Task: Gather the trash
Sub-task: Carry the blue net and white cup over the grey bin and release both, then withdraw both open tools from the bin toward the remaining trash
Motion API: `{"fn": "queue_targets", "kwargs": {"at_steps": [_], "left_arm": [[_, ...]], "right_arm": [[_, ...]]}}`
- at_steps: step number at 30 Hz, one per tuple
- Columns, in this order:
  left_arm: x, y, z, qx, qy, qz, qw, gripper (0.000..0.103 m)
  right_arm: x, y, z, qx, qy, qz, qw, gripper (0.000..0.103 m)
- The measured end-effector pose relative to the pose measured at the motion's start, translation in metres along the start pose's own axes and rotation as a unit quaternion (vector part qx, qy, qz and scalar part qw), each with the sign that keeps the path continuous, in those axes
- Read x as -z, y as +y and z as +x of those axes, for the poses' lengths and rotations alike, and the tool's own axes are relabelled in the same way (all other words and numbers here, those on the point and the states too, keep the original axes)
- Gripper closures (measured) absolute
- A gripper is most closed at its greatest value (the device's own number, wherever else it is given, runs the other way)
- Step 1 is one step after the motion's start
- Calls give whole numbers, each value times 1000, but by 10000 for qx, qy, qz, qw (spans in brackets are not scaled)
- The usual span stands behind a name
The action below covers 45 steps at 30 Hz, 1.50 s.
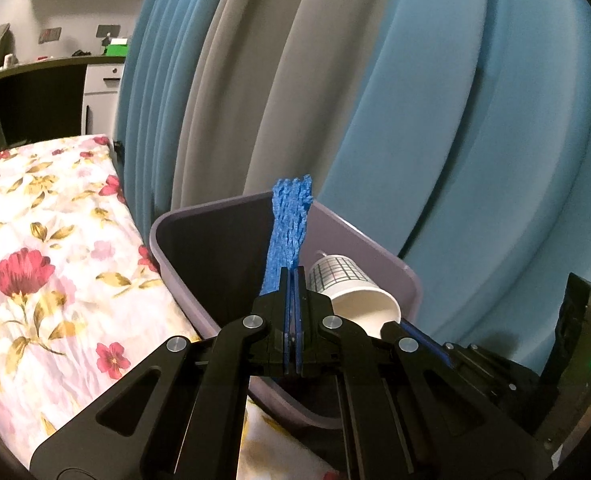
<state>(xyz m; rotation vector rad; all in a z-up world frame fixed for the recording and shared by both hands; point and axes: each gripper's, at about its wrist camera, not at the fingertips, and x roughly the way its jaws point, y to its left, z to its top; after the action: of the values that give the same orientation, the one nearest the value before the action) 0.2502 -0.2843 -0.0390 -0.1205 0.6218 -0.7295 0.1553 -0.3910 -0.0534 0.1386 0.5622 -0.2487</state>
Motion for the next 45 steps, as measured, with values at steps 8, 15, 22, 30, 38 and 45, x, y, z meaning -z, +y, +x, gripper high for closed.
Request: {"fn": "queue_targets", "kwargs": {"at_steps": [8, 15, 22, 30, 38, 45], "left_arm": [[6, 5, -5, -180, 75, 19, 9998, 61], [9, 20, -32, -611, -148, -127, 9979, 20], [25, 31, -81, -1296, -335, -72, 9910, 11], [51, 63, -158, -2151, -600, -350, 9741, 11], [81, 111, -232, -3025, -782, -682, 9475, 11], [96, 141, -271, -3344, -886, -1037, 9325, 10]], "right_arm": [[-3, 2, 3, 28, 54, -14, 10000, 99], [-2, -5, -7, 114, -109, 131, 9998, 61], [0, -4, -45, 239, -599, 205, 9977, 30], [8, 31, -77, 70, -865, 94, 9962, 17], [23, 87, -91, -471, -797, -149, 9956, 16], [30, 128, -95, -758, -727, -404, 9936, 15]]}}
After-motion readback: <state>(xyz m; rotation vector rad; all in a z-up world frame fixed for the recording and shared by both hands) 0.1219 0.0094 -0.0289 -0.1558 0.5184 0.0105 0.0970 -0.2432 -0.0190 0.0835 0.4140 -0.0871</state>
